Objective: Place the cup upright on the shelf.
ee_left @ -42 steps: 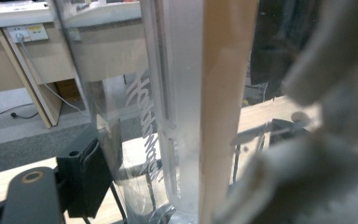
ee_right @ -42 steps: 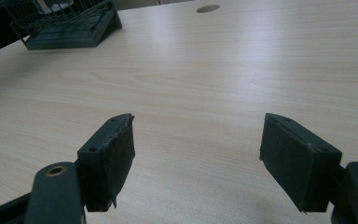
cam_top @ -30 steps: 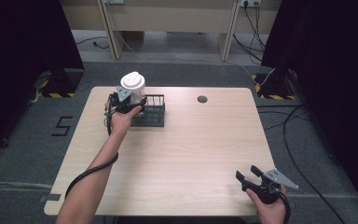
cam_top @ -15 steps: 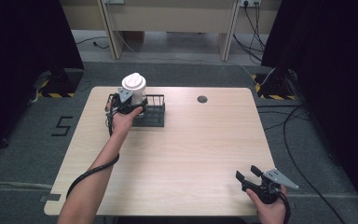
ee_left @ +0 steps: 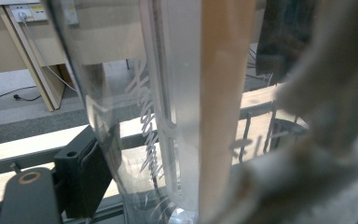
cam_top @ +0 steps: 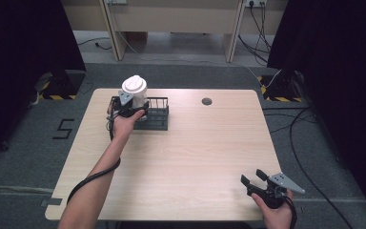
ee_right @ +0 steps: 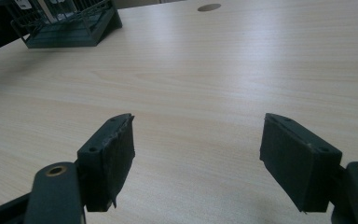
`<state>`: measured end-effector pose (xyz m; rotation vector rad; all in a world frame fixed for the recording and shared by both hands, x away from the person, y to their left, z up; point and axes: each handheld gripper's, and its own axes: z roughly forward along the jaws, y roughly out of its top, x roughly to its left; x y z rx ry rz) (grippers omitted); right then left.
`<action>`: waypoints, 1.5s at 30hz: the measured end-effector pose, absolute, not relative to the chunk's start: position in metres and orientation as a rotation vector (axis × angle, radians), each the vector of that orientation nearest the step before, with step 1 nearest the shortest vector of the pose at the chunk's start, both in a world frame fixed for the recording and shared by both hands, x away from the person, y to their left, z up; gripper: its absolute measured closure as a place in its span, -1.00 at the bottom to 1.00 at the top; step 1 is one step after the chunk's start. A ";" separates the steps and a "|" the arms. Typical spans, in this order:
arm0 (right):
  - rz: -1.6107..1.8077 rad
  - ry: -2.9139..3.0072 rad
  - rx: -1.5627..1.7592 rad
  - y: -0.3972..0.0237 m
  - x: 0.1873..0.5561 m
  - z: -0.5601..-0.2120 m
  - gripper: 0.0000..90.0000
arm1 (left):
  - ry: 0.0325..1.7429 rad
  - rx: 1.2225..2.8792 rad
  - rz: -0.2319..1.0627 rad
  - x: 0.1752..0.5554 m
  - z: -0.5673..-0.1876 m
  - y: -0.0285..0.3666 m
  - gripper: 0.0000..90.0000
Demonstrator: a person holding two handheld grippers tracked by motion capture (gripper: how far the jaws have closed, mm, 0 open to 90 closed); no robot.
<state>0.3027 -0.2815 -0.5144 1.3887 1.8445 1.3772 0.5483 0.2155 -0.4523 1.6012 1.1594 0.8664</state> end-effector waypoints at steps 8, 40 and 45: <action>1.373 1.846 1.381 -0.282 0.303 -0.514 -0.41 | 1.144 1.612 0.889 0.543 -0.452 0.217 -0.68; 1.368 1.853 1.380 -0.281 0.303 -0.514 -0.41 | 1.086 1.584 0.918 0.508 -0.444 0.224 -0.68; 1.368 1.852 1.384 -0.281 0.303 -0.514 -0.41 | 1.075 1.580 0.915 0.499 -0.441 0.226 -0.68</action>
